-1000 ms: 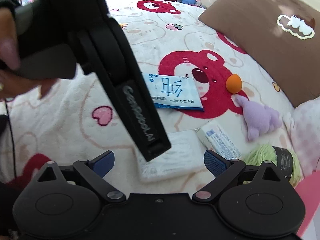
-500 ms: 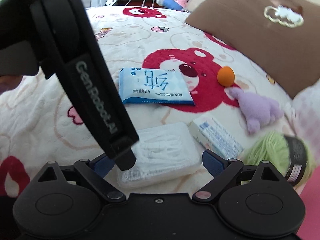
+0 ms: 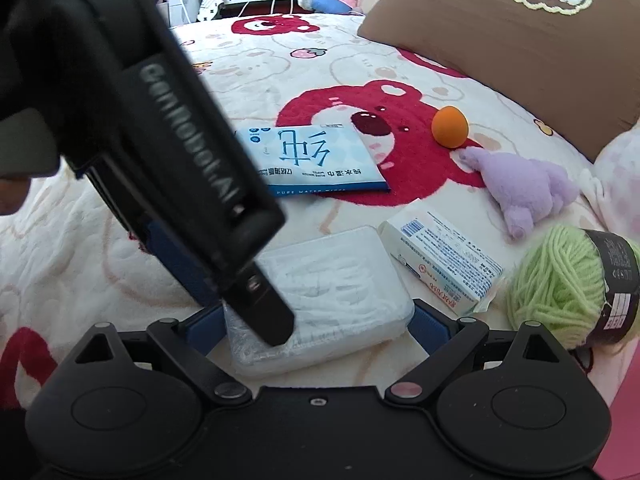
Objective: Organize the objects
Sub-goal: 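Close the left gripper on the clear floss-pick box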
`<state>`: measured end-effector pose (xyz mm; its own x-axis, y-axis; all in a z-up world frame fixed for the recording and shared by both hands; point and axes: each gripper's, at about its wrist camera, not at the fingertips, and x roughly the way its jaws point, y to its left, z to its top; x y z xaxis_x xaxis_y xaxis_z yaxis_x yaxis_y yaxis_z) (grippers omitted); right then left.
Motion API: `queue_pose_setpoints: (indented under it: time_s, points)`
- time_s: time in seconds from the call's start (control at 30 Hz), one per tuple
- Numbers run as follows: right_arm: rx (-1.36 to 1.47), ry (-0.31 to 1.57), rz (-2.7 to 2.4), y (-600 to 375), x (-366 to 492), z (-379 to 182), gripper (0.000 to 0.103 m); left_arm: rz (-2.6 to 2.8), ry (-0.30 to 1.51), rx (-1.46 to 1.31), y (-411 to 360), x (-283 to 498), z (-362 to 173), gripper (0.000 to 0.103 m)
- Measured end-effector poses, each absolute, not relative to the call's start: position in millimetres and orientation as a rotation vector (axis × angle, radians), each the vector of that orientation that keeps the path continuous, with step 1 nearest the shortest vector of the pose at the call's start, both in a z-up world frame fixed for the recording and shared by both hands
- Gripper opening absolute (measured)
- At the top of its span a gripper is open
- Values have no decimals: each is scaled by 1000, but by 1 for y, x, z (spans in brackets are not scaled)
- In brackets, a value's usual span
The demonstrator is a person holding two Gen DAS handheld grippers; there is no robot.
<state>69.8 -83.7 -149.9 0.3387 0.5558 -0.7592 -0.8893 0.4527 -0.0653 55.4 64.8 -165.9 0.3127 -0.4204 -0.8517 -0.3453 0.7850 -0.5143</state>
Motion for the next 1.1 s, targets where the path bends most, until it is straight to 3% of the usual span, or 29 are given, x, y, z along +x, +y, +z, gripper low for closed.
queue_pose_setpoints:
  time_s: [0.2,0.53,0.8,1.1]
  points:
    - [-457,845,964,-96,74,-145,98,-85,1188,-541,50,55,-147,47]
    - [-319,970,860,-106,65,-145,98,-133,1159,-474,46,75,-147,49]
    - [-376,856,774,-96,52,-144,89,-118,1154,-461,45,73,-146,44]
    - [-306,906,784,-98,67,-155,93,-120,1181,-451,42,75,-146,42]
